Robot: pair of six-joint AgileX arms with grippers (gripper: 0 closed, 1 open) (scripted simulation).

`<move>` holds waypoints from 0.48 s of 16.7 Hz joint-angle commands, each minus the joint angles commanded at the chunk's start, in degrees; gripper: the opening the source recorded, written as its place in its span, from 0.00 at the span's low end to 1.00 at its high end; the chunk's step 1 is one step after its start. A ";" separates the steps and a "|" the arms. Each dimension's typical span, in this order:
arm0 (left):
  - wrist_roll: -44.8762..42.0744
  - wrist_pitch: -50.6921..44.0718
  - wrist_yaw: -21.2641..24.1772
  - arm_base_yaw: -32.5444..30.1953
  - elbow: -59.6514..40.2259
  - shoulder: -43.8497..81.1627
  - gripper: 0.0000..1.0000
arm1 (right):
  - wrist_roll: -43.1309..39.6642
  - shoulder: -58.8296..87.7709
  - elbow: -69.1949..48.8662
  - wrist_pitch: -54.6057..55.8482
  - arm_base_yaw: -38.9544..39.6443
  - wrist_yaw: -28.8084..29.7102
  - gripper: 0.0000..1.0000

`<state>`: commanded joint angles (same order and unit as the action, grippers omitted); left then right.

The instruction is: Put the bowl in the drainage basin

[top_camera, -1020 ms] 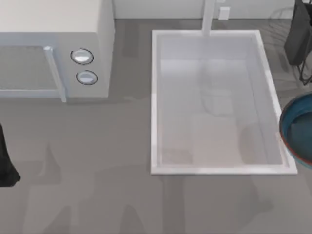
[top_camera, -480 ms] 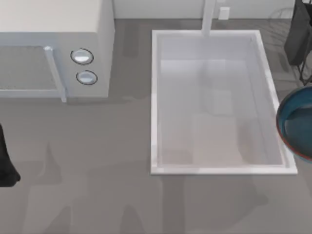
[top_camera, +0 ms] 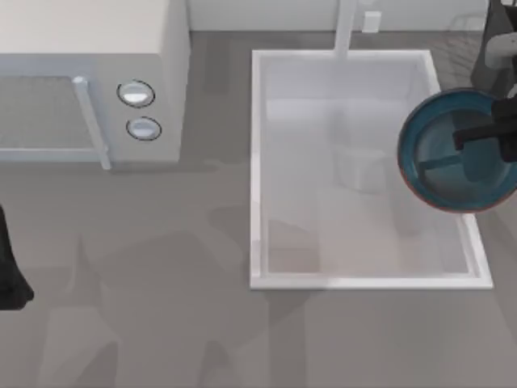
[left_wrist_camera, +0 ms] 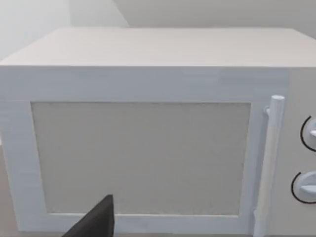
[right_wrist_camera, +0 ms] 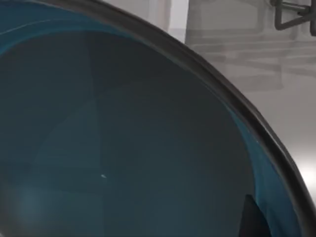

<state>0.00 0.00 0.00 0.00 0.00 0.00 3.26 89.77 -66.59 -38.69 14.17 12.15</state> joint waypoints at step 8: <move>0.00 0.00 0.00 0.00 0.00 0.00 1.00 | -1.20 4.81 14.45 51.68 13.23 14.86 0.00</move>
<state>0.00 0.00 0.00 0.00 0.00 0.00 2.05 94.58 -52.14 12.99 27.41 27.00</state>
